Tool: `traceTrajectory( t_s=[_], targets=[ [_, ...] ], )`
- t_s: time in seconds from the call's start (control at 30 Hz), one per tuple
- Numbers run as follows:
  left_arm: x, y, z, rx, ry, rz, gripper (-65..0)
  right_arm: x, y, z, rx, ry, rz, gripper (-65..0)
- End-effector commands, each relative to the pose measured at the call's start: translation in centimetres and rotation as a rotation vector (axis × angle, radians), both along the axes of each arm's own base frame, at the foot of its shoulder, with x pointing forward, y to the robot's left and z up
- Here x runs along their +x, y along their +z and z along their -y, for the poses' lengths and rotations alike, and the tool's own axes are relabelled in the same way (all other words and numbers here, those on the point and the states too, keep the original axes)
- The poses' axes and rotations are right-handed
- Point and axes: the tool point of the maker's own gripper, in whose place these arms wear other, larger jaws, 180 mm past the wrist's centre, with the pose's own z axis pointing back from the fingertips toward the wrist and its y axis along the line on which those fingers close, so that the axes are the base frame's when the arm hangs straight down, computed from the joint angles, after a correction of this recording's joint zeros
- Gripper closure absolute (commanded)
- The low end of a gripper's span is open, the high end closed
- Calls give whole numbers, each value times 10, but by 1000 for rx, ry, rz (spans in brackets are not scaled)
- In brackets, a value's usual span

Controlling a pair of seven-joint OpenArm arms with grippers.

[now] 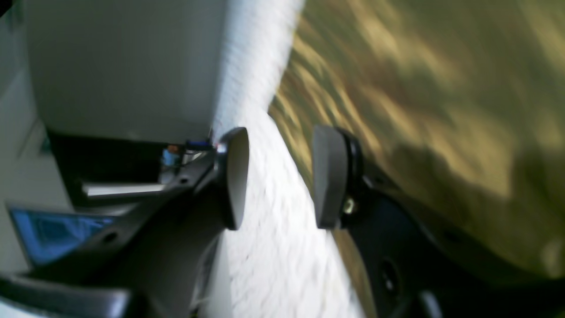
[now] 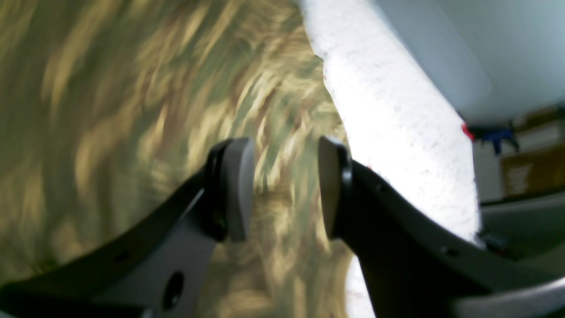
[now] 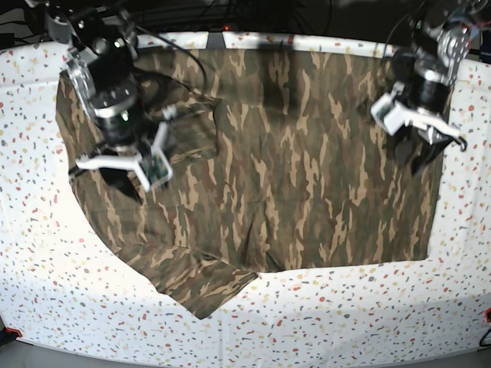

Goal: Fold the T-shirt properly
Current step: 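Release the shirt and move both grippers toward the hem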

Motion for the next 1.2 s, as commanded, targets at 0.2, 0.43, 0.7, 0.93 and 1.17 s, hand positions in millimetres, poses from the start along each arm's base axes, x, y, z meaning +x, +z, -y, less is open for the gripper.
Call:
traceTrajectory(
  t_s=[0.2,0.43,0.7,0.93,1.17],
  targets=[
    [49,67,53,-317,90,249,-232,31,69,-45,290,-28,236,-246],
    [68,87,59,-390,129,288,-232,34,79,-48,308,-18,274,-246],
    [92,109,48,-409,187,317,-232,44,100,-48,309,-9,335,-246],
    [116,149,46,-452,182,394,-232,57,124,-49,330,0,378,-246],
    [133,184,45,-492,168,451,-232,62,133,-48,326,-3,394,-246]
  ],
)
